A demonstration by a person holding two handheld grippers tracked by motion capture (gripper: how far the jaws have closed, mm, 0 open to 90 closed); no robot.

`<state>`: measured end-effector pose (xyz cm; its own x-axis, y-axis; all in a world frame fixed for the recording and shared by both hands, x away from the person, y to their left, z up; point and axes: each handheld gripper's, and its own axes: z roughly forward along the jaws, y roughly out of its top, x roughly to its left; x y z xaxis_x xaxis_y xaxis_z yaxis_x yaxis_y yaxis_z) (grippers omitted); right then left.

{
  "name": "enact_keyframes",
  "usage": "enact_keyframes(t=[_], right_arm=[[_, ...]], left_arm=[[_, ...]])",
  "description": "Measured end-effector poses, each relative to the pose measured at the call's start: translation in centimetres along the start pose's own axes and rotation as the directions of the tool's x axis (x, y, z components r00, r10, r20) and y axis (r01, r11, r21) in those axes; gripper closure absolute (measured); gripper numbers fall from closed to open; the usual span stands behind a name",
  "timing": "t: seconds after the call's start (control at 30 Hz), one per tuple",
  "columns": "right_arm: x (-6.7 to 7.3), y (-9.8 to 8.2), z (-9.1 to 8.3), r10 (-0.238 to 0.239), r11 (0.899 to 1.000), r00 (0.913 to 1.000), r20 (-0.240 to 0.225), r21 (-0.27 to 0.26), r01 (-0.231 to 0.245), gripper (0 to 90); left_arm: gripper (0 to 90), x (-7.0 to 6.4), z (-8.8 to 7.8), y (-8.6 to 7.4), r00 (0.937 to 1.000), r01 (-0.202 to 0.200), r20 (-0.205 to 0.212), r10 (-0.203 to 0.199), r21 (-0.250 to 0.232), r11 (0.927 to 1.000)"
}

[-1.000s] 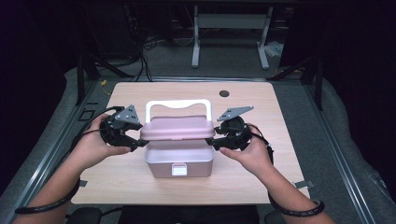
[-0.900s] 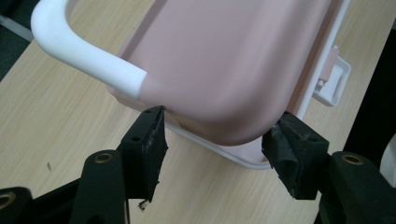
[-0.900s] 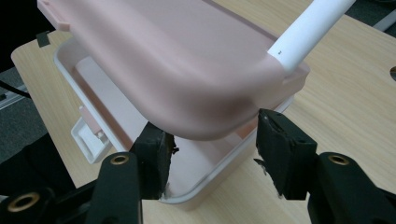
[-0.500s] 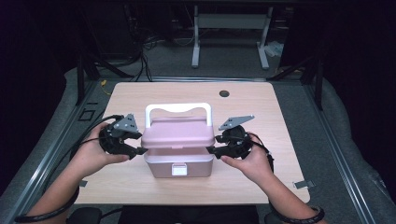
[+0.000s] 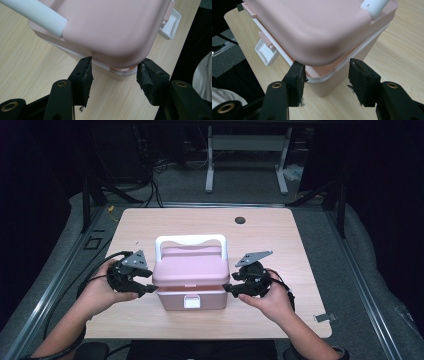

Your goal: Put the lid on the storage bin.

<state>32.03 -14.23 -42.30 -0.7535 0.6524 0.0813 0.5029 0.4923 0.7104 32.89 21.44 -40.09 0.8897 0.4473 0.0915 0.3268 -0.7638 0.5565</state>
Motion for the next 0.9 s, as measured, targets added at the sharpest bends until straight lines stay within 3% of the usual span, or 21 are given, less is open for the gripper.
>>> enact_keyframes(t=[0.13, 0.43, 0.9], right_arm=[[0.0, -0.4, -0.2, 0.003, 1.0, 1.0, -0.002, 0.012, -0.003, 47.6], [0.0, -1.0, -0.8, 0.009, 1.0, 0.9999, 0.005, 0.016, -0.009, 48.3], [-1.5, -1.4, -1.3, 0.055, 0.998, 0.998, 0.029, -0.004, -0.055, 48.4]], left_arm=[[46.3, -0.1, 0.2, -0.2, 0.9999, -0.001, 0.011, 0.001, 0.01, 0.9999], [46.7, -0.3, -0.2, -1.3, 0.9999, 0.013, -0.007, -0.013, 0.016, 0.9998], [47.2, 1.0, -0.2, -3.6, 0.9959, 0.089, -0.019, -0.089, 0.014, 0.9959]])
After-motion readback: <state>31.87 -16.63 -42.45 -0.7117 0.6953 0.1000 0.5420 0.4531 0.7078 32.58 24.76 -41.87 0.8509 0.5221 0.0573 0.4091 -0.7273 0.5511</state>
